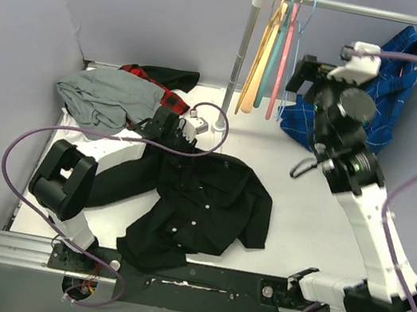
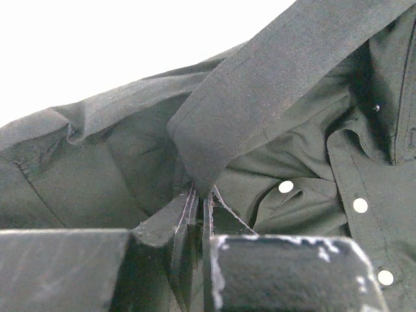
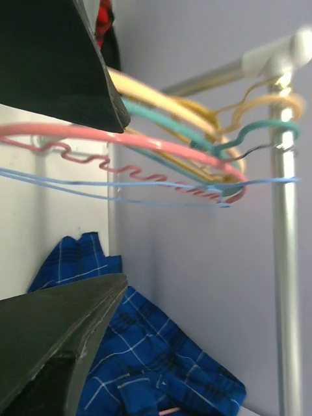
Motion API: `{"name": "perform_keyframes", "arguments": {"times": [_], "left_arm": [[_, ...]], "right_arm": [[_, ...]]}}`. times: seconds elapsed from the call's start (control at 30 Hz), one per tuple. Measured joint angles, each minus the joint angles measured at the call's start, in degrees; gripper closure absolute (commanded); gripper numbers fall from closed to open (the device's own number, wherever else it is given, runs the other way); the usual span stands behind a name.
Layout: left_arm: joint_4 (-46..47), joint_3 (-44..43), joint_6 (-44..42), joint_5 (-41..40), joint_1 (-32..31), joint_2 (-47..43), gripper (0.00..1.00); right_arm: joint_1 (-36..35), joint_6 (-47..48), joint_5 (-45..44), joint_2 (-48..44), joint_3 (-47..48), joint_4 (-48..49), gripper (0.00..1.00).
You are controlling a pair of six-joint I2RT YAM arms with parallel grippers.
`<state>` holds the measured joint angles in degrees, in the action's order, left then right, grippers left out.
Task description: Place the shirt on the hanger
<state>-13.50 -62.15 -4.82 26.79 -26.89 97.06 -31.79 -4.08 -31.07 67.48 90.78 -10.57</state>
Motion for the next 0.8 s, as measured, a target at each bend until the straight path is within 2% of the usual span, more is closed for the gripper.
{"name": "perform_keyframes", "arguments": {"times": [0.13,0.27,0.53,0.8], "left_arm": [[-0.3,0.0,-0.4,0.0,0.0,-1.5,1.00],[-0.3,0.1,-0.4,0.0,0.0,-2.7,1.00],[-0.3,1.3,-0.7,0.0,0.0,-3.3,1.00],[-0.3,1.6,-1.5,0.0,0.0,-3.3,1.00]], "right_arm": [[6.8,-2.3,5.2,10.5,5.9,-5.4,0.08],[10.2,-3.6,7.5,15.6,6.6,-9.1,0.10],[14.3,-6.9,12.8,17.8,7.0,-9.7,0.16],[15.6,-9.9,16.9,19.0,6.4,-8.6,0.09]]}}
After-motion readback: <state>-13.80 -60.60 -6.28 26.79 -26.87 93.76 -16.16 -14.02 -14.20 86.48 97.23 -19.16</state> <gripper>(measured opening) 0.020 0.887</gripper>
